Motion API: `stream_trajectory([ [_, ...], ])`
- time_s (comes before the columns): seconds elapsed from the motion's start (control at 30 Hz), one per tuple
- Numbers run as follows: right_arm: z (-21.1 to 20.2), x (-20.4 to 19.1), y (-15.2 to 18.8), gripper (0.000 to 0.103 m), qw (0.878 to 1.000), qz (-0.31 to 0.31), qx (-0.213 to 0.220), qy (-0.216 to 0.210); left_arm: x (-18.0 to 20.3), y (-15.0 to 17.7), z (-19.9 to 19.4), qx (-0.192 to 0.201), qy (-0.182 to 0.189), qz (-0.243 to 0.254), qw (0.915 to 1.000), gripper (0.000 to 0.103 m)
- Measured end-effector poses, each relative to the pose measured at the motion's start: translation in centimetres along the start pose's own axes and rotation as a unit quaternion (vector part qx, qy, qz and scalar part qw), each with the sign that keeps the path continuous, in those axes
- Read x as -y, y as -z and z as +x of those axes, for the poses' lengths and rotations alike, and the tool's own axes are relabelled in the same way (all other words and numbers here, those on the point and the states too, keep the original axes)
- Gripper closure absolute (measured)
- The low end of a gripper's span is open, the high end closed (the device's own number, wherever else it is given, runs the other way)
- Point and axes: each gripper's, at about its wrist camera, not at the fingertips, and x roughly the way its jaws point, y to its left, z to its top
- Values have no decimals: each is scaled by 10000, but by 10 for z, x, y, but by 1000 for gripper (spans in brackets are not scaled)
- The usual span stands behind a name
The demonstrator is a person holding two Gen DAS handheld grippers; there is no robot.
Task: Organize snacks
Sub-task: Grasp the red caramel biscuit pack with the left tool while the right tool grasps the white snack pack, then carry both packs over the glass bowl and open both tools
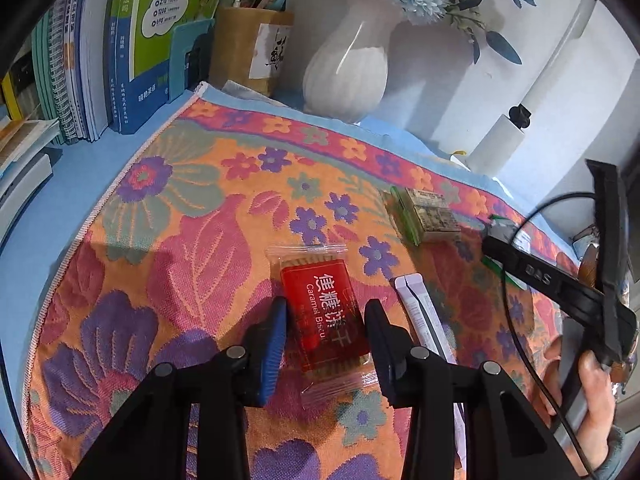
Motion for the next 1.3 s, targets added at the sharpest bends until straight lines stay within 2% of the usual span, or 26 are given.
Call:
stream_trajectory([
  [0.17, -20, 11, 25, 53, 9997, -74, -77, -211, 2, 1, 0, 32, -39, 67, 10000, 65],
  [0.37, -64, 26, 84, 53, 9985, -333, -33, -441, -4, 0, -1, 38, 60, -46, 10000, 67],
  [0.53, -100, 41, 124, 53, 9971, -190, -49, -735, 5, 4, -7, 121, -172, 95, 9997, 67],
  [0.67, -122, 56, 146, 53, 9960, -13, -44, -890, 4, 7, -25, 267, -221, -100, 9993, 67],
  [0.83, -145, 69, 169, 54, 9958, 48, -16, -915, 25, 16, -52, 388, -160, 147, 9990, 67],
  [0.93, -159, 81, 176, 54, 9951, 219, 74, -957, 52, 21, -67, 427, -11, 405, 9983, 67],
  [1.07, -189, 106, 173, 54, 9943, 401, 407, -897, 103, 20, -83, 465, 396, 765, 9952, 67],
  [1.23, -223, 150, 157, 54, 9912, 676, 1001, -532, 190, 14, -92, 396, 1002, 1489, 9830, 67],
  [1.3, -234, 170, 150, 53, 9882, 842, 1226, -363, 232, 9, -92, 316, 1374, 1750, 9744, 67],
])
